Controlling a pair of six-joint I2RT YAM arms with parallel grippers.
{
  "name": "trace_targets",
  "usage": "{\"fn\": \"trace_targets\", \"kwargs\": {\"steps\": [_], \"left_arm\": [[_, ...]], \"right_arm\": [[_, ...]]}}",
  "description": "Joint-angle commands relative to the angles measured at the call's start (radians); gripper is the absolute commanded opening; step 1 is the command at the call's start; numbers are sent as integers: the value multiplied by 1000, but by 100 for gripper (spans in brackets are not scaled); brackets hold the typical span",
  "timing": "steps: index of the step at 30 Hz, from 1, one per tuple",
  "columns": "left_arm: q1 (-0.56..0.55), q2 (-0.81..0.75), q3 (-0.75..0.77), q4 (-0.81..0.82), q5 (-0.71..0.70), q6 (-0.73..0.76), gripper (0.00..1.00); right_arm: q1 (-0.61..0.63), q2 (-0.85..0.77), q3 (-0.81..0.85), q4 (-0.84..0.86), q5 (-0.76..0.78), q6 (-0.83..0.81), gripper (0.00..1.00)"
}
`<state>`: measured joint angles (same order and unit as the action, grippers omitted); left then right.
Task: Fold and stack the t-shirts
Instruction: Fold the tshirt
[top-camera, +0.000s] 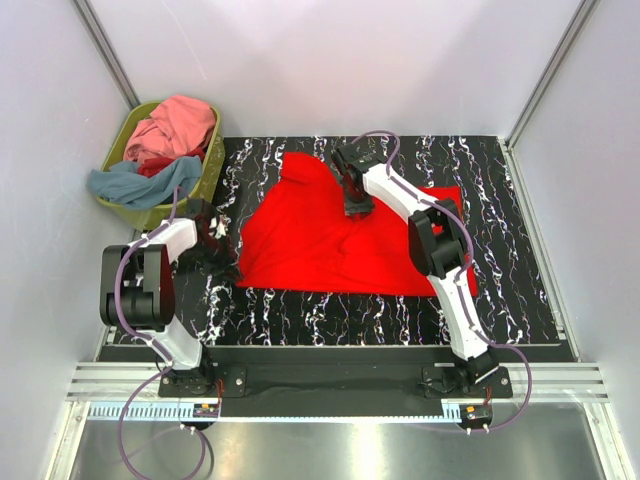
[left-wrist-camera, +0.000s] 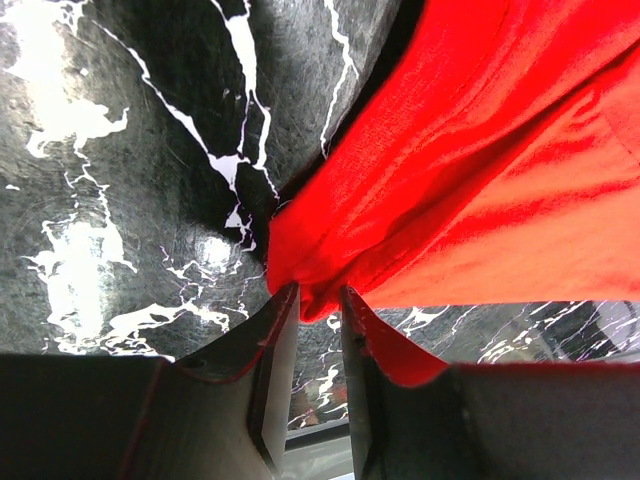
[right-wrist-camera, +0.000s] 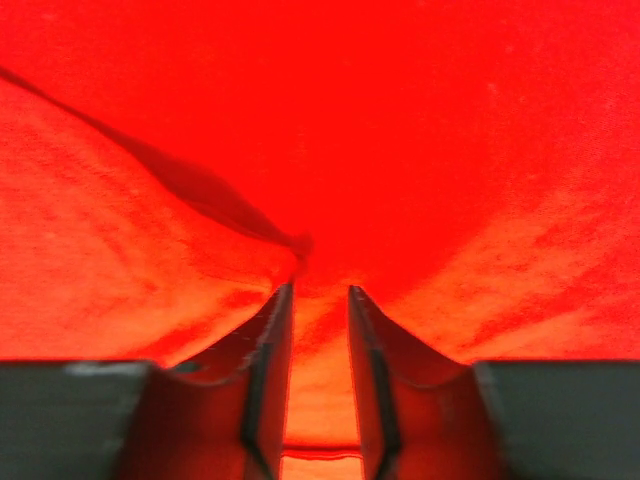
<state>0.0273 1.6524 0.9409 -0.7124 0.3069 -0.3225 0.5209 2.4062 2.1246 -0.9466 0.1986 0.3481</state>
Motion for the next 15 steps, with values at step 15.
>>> {"fn": "trace_targets", "kwargs": {"steps": [15], "left_arm": [[-45, -65, 139, 146, 250, -102, 36]], "right_arm": [[-113, -453, -489, 95, -221, -34, 64]]}}
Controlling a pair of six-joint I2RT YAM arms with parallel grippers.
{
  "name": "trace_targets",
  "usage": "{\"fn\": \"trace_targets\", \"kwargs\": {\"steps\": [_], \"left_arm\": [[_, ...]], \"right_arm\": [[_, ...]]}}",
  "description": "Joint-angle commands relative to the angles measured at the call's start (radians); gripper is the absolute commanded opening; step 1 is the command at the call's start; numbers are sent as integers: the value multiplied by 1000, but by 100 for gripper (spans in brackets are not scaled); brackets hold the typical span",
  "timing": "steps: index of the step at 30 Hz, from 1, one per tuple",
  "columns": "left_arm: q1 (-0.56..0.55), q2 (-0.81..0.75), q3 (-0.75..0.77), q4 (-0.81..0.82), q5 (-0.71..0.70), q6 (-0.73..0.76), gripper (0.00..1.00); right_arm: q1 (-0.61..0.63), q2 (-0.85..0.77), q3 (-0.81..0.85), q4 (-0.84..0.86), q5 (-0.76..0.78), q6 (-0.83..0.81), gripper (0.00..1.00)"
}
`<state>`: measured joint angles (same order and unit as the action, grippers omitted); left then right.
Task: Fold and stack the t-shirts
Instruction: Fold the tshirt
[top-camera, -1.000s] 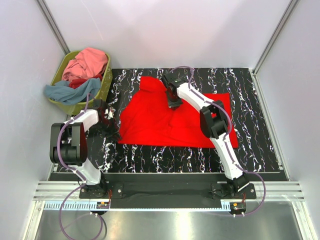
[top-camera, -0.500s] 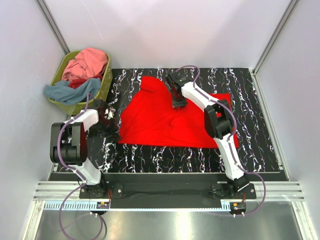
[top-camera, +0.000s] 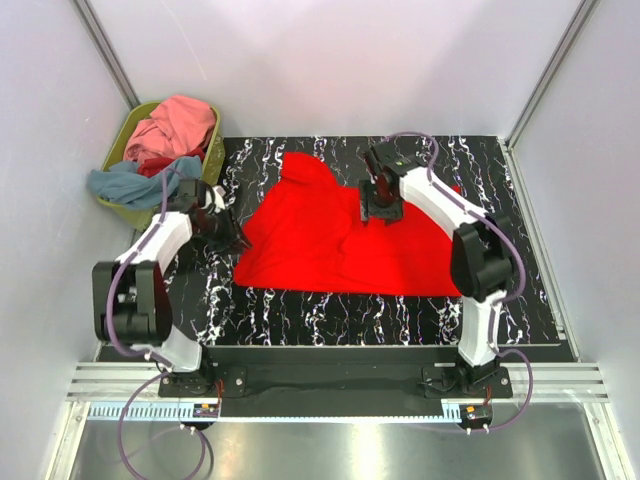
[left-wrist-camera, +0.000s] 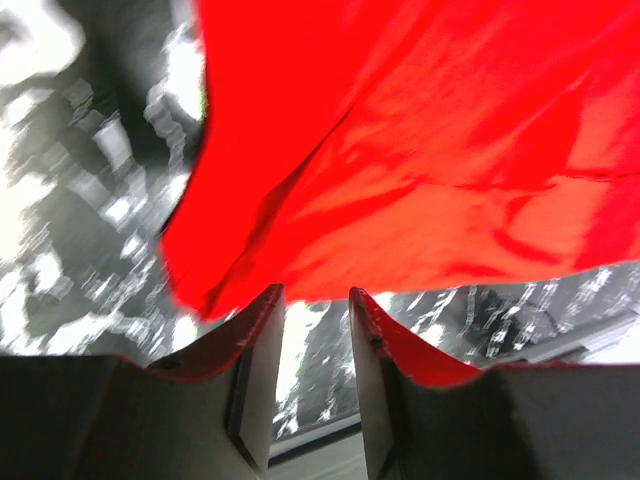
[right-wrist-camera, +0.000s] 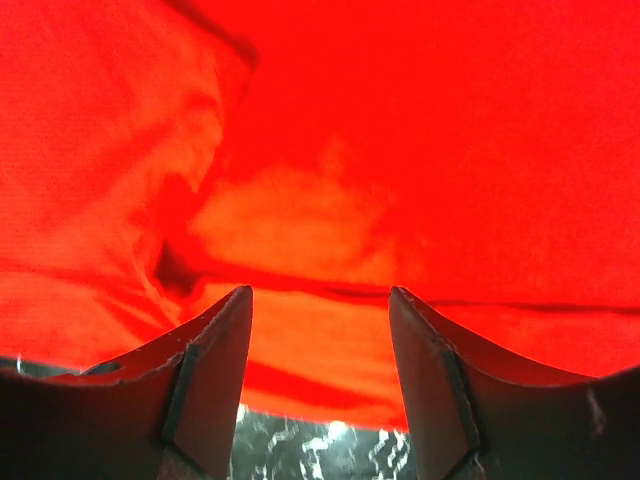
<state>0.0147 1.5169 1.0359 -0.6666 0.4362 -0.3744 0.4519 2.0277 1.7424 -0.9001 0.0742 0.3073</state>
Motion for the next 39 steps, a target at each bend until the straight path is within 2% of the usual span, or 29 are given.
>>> {"fn": "trace_targets", "kwargs": {"steps": [1, 5, 9, 12, 14, 15, 17, 21, 23, 26, 28, 33, 39], "left_arm": [[-45, 121, 76, 114, 118, -69, 36], [-114, 262, 164, 171, 130, -118, 36], [-125, 371, 216, 199, 116, -179, 33], [-118, 413, 217, 197, 61, -214, 31], [-99, 437, 214, 176, 39, -230, 30], [-91, 443, 199, 170, 27, -236, 29], [-67, 447, 176, 170, 15, -251, 27], [-45, 408, 145, 168, 2, -198, 30], [-45, 359, 150, 162, 18, -169, 39], [-45, 275, 156, 151, 47, -115, 48], [-45, 241, 180, 124, 53, -75, 50], [-45, 224, 225, 47, -3, -5, 43], [-45, 336, 282, -62, -10, 71, 32]], "right_arm": [[-64, -111, -139, 55, -112, 9, 64], [-192, -193, -289, 86, -183, 12, 64], [-306, -250, -446, 139, -185, -4, 63], [-387, -248, -509, 168, -189, -1, 58], [-433, -224, -523, 174, -186, 19, 55], [-444, -215, -523, 173, -186, 29, 50], [-478, -199, -521, 178, -182, 50, 48], [-510, -181, -520, 173, -157, 65, 48], [-519, -176, -523, 173, -178, 70, 48], [-521, -169, -524, 176, -204, 72, 49], [-521, -164, -524, 171, -214, 76, 49], [-519, -176, -520, 164, -228, 79, 50], [-521, -182, -517, 164, -238, 78, 50]]}}
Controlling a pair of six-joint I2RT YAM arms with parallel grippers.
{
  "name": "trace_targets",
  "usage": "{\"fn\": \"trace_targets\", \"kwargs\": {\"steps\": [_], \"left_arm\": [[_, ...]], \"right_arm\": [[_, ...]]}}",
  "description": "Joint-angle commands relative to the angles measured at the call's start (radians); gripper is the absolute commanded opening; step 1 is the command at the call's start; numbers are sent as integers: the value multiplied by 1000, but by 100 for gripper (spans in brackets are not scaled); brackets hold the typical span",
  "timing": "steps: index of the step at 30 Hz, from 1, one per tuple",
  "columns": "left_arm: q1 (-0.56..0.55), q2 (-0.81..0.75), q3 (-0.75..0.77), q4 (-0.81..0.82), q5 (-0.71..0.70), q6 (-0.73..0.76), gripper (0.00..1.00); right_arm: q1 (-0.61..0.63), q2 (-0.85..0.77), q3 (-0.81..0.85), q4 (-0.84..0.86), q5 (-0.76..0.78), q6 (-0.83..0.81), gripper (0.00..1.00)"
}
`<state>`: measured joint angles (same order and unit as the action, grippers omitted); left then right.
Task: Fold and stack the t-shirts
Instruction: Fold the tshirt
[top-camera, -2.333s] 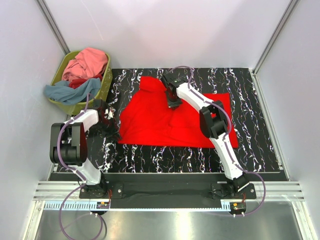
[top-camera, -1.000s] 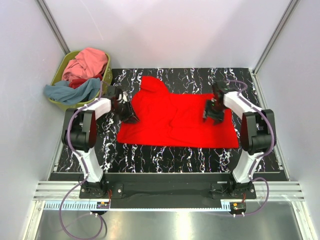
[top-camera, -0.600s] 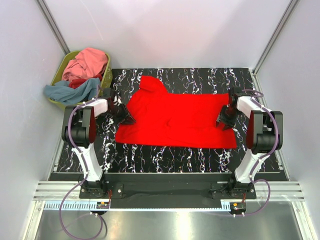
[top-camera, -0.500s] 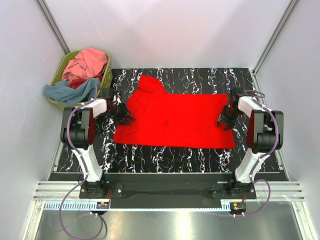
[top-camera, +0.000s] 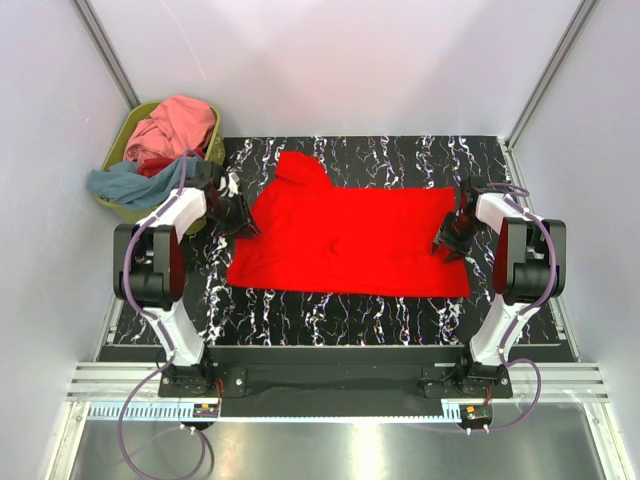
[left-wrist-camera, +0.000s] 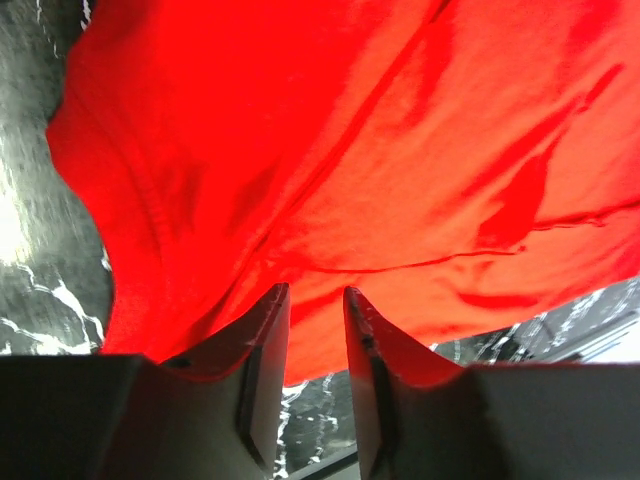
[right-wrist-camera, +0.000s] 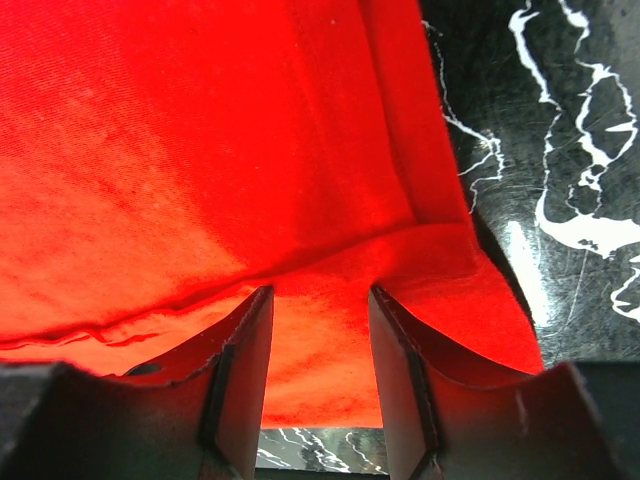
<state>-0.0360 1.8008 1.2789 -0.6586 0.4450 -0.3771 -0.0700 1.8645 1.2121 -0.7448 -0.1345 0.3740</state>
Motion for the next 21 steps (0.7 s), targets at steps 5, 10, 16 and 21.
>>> {"fn": "trace_targets", "kwargs": {"steps": [5, 10, 16, 21], "left_arm": [[-7, 117, 57, -72, -9, 122, 30], [-13, 141, 85, -70, -55, 136, 31], [-28, 158, 77, -62, -54, 121, 31], [-42, 176, 57, -41, -43, 95, 28]], "right_arm": [[1, -10, 12, 12, -37, 6, 50], [1, -5, 10, 18, -53, 3, 50], [1, -1, 13, 22, -60, 6, 50], [2, 15, 12, 28, -76, 8, 50]]}}
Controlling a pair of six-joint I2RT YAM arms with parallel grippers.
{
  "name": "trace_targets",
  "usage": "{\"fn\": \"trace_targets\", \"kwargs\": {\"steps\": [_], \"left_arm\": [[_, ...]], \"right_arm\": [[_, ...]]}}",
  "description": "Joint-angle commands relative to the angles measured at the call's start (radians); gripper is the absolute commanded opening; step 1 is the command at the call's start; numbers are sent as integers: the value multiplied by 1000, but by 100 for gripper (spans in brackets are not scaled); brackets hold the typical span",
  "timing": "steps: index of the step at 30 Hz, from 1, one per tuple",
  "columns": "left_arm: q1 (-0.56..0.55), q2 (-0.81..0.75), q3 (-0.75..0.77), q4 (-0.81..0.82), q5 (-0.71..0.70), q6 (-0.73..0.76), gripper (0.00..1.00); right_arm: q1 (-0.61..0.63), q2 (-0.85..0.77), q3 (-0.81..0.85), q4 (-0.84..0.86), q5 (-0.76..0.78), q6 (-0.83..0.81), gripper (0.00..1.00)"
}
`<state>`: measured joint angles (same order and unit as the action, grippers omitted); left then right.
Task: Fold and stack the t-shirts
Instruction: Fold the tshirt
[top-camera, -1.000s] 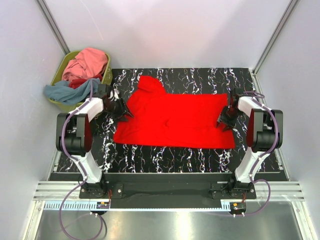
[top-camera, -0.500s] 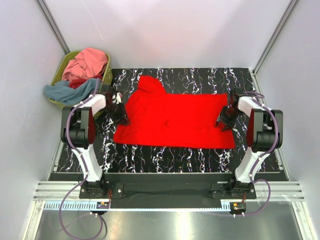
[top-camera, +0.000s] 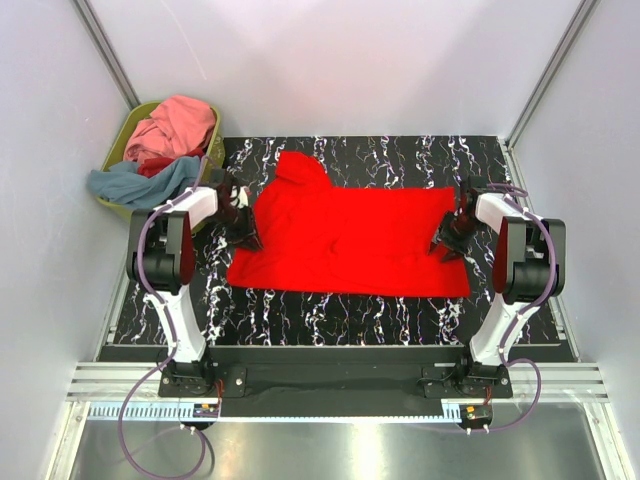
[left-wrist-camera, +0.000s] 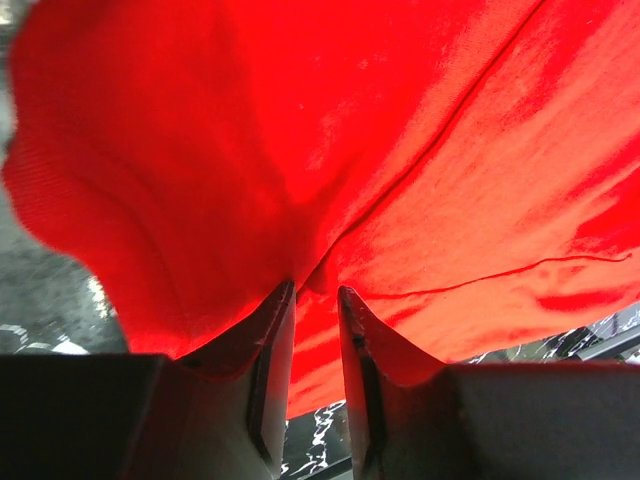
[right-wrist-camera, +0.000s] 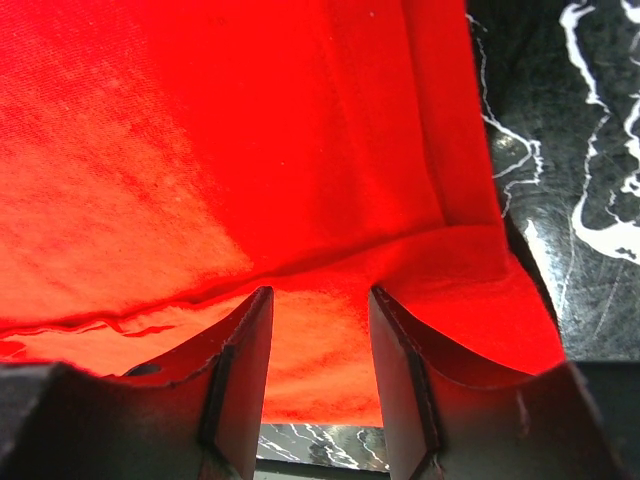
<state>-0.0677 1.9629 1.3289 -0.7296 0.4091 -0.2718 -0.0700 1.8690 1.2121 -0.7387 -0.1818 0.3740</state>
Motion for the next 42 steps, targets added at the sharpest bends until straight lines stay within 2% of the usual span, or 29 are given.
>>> {"fn": "trace_targets", "kwargs": {"steps": [1, 6, 8, 11, 14, 27, 41, 42], "left_arm": [[-14, 16, 4, 38, -7, -15, 28], [-17, 22, 6, 47, -46, -35, 24], [-17, 25, 6, 47, -58, -38, 19], [-17, 8, 4, 44, -94, -53, 5], [-17, -31, -3, 38, -148, -67, 0], [-17, -147, -20, 27, -194, -110, 0], [-17, -68, -4, 7, -290, -118, 0], [-17, -59, 3, 7, -286, -110, 8]], "right_arm": [[1, 13, 12, 24, -30, 9, 50], [1, 16, 12, 25, -35, 11, 51], [1, 16, 10, 25, -35, 9, 50], [1, 15, 9, 27, -35, 8, 51], [1, 13, 9, 27, -30, 8, 51], [1, 19, 6, 24, -30, 5, 51], [-1, -13, 12, 13, 16, 13, 52], [1, -22, 13, 10, 13, 14, 52]]}}
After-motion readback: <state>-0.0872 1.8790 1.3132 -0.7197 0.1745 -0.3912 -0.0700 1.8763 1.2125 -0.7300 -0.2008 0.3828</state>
